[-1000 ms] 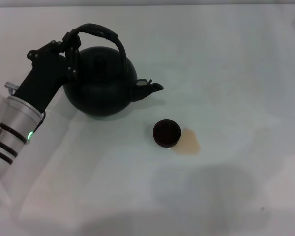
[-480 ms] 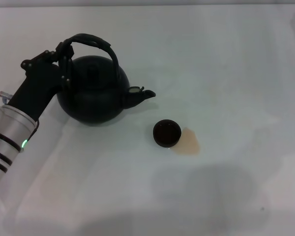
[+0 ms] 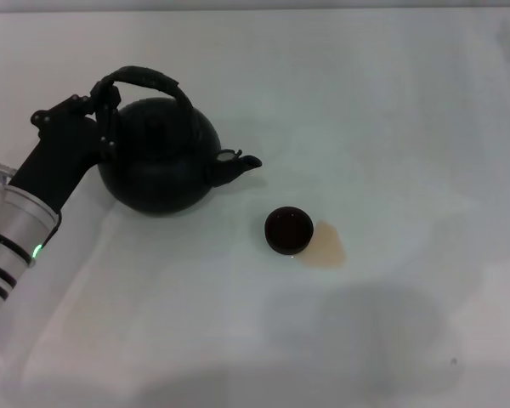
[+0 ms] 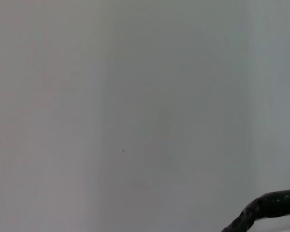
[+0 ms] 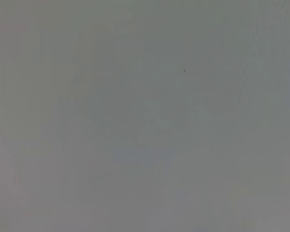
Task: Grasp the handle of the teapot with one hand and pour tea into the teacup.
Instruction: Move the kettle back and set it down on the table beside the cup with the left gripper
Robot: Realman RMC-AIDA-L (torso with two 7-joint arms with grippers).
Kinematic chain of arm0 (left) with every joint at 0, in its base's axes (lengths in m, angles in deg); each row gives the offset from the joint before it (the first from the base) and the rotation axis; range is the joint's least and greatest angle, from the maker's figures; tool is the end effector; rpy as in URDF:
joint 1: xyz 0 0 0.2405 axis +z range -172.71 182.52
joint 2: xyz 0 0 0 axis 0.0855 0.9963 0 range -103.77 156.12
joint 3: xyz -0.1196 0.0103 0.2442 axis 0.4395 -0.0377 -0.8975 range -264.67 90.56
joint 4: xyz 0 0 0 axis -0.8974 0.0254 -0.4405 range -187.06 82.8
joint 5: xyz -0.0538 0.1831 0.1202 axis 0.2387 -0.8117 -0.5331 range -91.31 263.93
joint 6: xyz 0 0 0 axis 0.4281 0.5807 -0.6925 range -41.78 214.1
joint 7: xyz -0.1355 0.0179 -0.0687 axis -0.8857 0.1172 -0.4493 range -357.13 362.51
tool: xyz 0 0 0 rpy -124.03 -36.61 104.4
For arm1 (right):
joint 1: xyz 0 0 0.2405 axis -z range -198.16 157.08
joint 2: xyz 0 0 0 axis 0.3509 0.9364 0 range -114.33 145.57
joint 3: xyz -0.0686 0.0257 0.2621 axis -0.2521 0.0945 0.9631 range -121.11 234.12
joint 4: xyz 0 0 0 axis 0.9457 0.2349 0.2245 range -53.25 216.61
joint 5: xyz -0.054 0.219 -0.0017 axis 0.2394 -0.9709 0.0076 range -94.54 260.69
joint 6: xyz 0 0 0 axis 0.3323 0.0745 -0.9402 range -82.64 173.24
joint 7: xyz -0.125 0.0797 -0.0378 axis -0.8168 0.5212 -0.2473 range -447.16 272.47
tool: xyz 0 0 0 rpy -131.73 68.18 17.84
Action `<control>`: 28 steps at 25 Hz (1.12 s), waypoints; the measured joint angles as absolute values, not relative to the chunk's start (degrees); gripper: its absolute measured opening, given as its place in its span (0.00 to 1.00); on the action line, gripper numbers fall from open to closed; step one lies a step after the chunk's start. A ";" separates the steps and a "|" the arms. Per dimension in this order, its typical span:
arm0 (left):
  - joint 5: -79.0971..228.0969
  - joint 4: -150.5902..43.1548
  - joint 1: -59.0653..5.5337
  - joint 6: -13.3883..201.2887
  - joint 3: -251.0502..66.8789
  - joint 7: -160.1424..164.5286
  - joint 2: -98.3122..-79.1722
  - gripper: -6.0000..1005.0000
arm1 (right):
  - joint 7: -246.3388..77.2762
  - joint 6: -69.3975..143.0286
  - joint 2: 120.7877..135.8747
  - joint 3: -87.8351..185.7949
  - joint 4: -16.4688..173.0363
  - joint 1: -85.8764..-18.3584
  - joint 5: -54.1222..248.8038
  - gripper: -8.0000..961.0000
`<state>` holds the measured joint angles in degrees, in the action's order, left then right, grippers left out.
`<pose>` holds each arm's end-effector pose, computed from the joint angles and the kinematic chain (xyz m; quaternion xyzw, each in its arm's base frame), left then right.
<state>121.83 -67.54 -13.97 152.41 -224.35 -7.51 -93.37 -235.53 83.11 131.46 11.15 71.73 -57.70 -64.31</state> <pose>-0.3287 0.3090 -0.0862 -0.7796 -0.2145 -0.3082 0.5012 0.3707 0.4484 0.0337 -0.6315 0.3915 0.2613 0.6162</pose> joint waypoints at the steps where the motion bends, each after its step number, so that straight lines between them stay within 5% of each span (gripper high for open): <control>1: 121.83 -67.51 -14.05 152.17 -224.34 -7.51 -93.36 0.14 | -235.53 83.12 131.46 11.16 71.74 -57.72 -64.32 0.86; 6: 121.83 -67.43 -14.17 151.86 -224.33 -7.36 -93.36 0.14 | -235.53 83.25 131.46 11.15 71.81 -57.72 -64.32 0.86; 22: 121.70 -67.41 -9.93 155.70 -224.77 -7.46 -93.17 0.76 | -235.53 83.45 131.46 11.13 71.84 -57.27 -64.32 0.86; 28: 121.90 -67.42 -6.87 158.99 -224.43 -7.25 -93.09 0.78 | -235.53 83.46 131.46 10.90 71.88 -57.27 -64.23 0.86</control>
